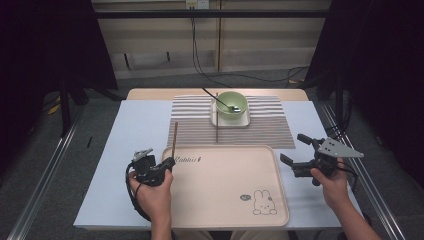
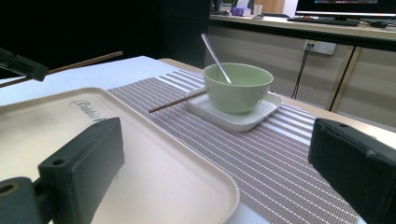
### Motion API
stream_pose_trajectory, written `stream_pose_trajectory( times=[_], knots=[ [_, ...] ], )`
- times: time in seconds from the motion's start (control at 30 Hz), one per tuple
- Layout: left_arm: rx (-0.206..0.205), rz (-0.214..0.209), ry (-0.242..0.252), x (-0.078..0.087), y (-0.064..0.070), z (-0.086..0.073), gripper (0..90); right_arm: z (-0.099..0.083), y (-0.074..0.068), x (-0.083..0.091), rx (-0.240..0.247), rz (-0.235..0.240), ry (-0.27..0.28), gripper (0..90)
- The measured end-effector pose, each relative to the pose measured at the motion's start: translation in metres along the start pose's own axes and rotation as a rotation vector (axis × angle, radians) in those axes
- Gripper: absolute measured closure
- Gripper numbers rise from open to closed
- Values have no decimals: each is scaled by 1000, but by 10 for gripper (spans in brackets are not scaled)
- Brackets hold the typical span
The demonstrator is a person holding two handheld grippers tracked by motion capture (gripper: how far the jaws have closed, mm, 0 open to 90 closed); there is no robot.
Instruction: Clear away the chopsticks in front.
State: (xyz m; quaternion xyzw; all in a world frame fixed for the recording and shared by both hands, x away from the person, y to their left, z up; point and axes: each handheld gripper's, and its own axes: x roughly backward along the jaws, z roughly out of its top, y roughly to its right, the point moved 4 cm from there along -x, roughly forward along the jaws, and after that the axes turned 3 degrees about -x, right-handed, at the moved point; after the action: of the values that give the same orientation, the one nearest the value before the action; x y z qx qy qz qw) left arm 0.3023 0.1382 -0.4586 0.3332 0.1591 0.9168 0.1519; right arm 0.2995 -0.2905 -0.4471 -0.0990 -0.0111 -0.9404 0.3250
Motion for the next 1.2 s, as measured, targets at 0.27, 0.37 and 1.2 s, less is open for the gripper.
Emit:
stream_pose_trajectory(
  times=[0.27,0.37,1.2],
  knots=[
    [7,15,-7,5,0,-10,852,0,0,0,-3,1,1,30],
    [8,21,-10,7,0,-13,852,0,0,0,-2,0,1,31],
    [14,60,-29,8,1,-31,851,0,0,0,4,0,2,31]
  ],
)
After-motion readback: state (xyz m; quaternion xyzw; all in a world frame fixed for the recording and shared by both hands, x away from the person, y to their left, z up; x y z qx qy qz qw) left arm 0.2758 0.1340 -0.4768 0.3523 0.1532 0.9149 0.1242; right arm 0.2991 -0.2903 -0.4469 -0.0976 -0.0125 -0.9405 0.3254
